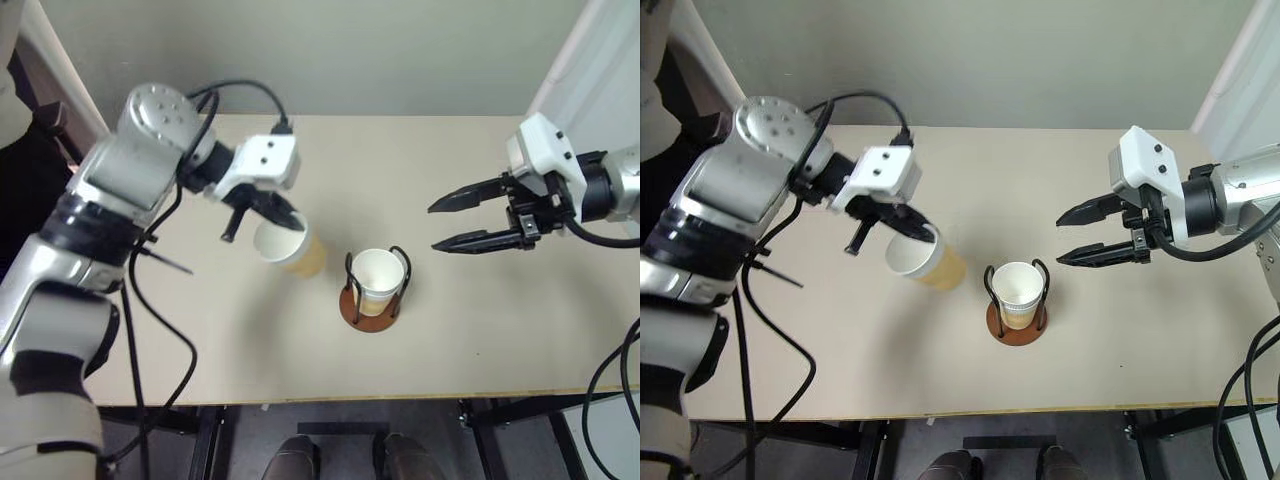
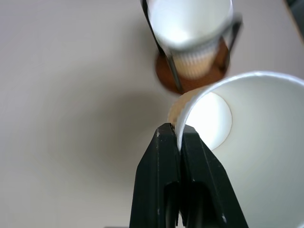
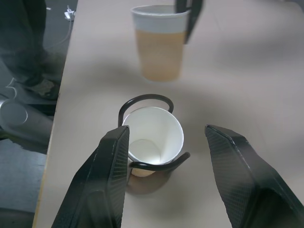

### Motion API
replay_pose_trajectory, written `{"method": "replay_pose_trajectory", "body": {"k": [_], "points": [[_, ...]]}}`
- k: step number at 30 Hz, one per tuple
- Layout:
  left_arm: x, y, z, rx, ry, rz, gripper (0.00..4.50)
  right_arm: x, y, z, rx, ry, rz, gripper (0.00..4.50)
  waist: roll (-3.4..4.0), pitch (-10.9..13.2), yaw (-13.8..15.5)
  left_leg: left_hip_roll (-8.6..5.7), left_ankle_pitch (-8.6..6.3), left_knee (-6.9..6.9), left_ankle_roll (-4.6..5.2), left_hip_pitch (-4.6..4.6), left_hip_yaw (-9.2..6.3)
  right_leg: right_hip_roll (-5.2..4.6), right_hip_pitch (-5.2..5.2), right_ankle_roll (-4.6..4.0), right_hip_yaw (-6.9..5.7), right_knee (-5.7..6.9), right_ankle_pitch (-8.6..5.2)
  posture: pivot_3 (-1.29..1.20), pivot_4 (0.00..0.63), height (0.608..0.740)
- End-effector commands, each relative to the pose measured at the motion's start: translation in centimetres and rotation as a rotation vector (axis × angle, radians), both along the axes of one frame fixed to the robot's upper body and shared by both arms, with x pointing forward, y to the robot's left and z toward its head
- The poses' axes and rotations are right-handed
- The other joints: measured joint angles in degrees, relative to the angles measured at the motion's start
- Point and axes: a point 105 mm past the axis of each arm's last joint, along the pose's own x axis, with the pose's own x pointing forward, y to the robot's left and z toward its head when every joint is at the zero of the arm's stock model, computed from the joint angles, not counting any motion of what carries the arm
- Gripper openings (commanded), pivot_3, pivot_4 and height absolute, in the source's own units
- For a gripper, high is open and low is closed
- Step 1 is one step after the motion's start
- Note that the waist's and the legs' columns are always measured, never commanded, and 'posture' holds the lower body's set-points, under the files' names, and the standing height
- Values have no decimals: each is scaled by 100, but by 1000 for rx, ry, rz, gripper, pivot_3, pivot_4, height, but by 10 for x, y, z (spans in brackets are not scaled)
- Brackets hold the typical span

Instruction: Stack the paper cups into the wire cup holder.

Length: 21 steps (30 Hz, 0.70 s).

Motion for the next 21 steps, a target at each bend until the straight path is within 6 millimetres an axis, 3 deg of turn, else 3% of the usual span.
{"method": "replay_pose_trajectory", "body": {"k": [1,2,8,12,18,21], "points": [[-5,-16,17,8,-29,-98,11,-6,-5,13,17,-2,-26,2606,0,0,-8,1,0,-1,1,0,3,-1,0,2,2,-3,0,0,150,740],[-5,-21,18,13,-34,-118,11,-9,-5,14,19,22,-19,2606,0,0,-2,0,-1,-2,1,0,7,0,0,6,2,-3,-1,0,150,740],[-1,-51,23,29,-69,-224,0,-22,-6,20,-47,27,-19,4459,-2,2,25,0,-4,-3,1,-7,9,0,-1,18,3,-9,-6,0,150,740],[-1,-68,21,38,-73,-281,0,-25,-8,20,-166,-59,-44,4459,-2,3,55,-1,-13,3,15,-14,7,-5,1,28,5,-16,-4,0,150,740],[-4,-90,24,54,-105,-357,0,-40,-10,38,-192,-63,-65,4459,-2,4,89,-6,-21,15,23,-28,8,-7,2,47,7,-30,-4,0,150,740],[-7,-97,44,14,-144,-366,0,-46,-7,44,-187,-61,-64,4459,-1,5,87,-4,-33,30,33,-35,13,-5,5,56,8,-43,-1,0,150,740]]}}
